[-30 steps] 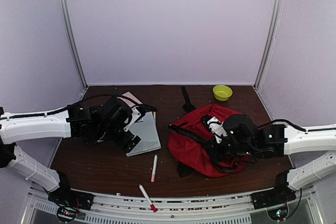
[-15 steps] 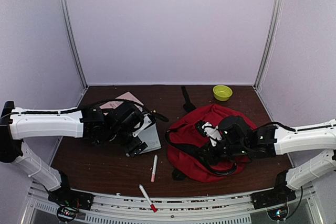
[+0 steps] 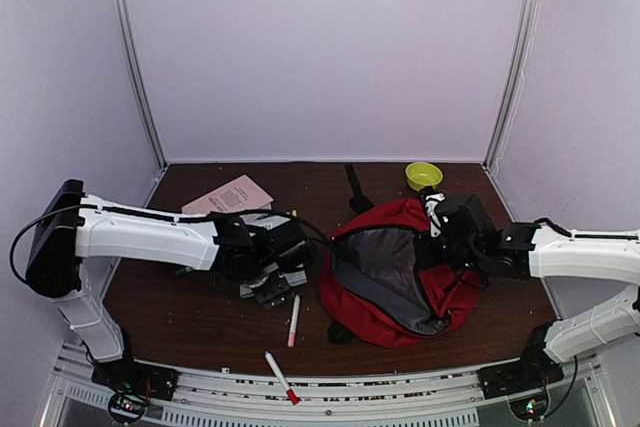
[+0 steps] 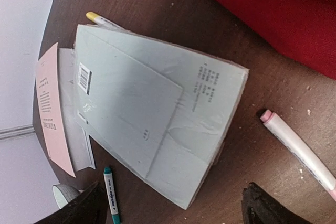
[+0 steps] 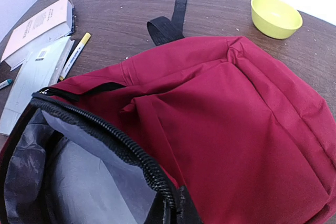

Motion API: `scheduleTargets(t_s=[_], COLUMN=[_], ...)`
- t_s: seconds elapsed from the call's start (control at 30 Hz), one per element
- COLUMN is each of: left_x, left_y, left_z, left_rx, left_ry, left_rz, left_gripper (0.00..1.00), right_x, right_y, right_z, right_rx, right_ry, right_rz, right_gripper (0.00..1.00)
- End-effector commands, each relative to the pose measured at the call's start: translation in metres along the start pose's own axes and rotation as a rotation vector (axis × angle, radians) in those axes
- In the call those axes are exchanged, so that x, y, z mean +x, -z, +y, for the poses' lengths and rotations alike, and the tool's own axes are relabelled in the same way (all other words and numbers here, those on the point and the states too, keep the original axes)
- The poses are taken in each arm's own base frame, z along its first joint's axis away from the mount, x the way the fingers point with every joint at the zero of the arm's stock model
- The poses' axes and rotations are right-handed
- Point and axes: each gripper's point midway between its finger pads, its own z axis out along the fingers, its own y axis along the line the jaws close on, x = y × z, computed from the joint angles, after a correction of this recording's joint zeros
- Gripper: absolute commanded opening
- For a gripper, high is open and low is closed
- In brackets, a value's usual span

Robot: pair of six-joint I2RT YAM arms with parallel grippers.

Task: Pack the student bag
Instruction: Pick up the largest pocket of the bag from the student bag, then pick up the book at the center of the board.

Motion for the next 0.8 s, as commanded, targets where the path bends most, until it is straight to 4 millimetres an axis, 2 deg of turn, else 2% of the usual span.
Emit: scheduleTargets(t_s=[0.0,0.23,0.43,0.6,0.77], left_x=[-0.005,-0.013,-0.035,-0.042,-0.046], left_y=[-0.004,-0.017,-0.019,-0.027,-0.038], left_z=[-0.004,-0.015,-0.024,-0.022,-0.029], left_rx=[-0.123,-0.258,-0.221,-0.278,-0.29], left_ry=[-0.069,-0.149,-0.064,-0.059,-0.103], left_rz=[0.016,0.048,-0.017,-0.024,-0.01], left_gripper=[0.92,0.93,0.94,0.93,0.93], right_x=[-0.003,0.002,0.003,0.005,0.006], right_y=[0.001,-0.006,-0.008,-0.01,-0.012], right_z=[-0.011,-0.018,-0.022,-0.023,-0.024], right_rx=[0.044,0.037,0.031,0.026,0.02], right_ry=[-0.048,-0.08,-0.101,-0.108,-0.113], right_rz=[-0.043,-0.023,-0.019,-0.012,-0.005], right_gripper=[0.0,0.0,0.0,0.0,0.0])
